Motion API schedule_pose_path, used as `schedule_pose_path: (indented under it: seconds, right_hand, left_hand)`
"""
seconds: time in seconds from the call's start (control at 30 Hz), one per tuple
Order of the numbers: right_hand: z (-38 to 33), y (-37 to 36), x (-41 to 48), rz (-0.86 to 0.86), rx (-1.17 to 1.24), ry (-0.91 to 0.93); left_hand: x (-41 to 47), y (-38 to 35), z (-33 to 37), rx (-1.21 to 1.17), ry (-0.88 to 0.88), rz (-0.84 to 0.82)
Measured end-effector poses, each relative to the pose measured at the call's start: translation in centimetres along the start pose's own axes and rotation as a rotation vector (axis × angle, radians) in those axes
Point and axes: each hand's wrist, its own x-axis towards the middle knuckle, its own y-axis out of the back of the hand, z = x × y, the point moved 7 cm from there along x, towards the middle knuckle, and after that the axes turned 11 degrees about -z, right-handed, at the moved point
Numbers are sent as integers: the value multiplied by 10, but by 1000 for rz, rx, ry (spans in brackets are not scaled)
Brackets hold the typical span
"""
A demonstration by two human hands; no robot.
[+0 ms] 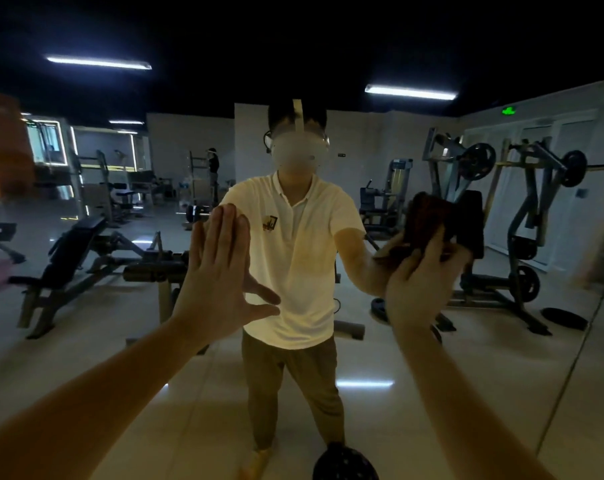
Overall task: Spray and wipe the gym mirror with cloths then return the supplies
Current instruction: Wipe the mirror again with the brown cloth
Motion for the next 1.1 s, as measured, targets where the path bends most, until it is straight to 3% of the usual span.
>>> schedule_pose_path:
  seconds: [0.2,0.33,0.43,0.5,0.57,0.7,0.83,1.1]
  right_hand:
    - [-88,-74,-79,-259,127,210]
    - [-119,-89,-127,-445,38,709]
    - [-83,-68,-119,-484,-113,951]
    - [-43,-45,-93,-459,-181,882]
    - [5,-24,-63,-470,-234,672]
    - [79,10,-39,-283,-294,396]
    - [85,-3,-70,-158,-109,57]
    - [-53,-93,-181,-377,33,314]
  left_hand:
    - [-4,1,-7,52,-43,-30]
    - [-13,14,-2,-21,-52,62]
    - [-33,3,6,-64,-73,92]
    - [-47,-15,9,-75,-37,54]
    - [-53,-30,13,-62,-5,23]
    - [-52,-45,23,-70,25,17]
    - [-49,-54,24,-61,54,25]
    - [-57,-45,20,-18,-31,35]
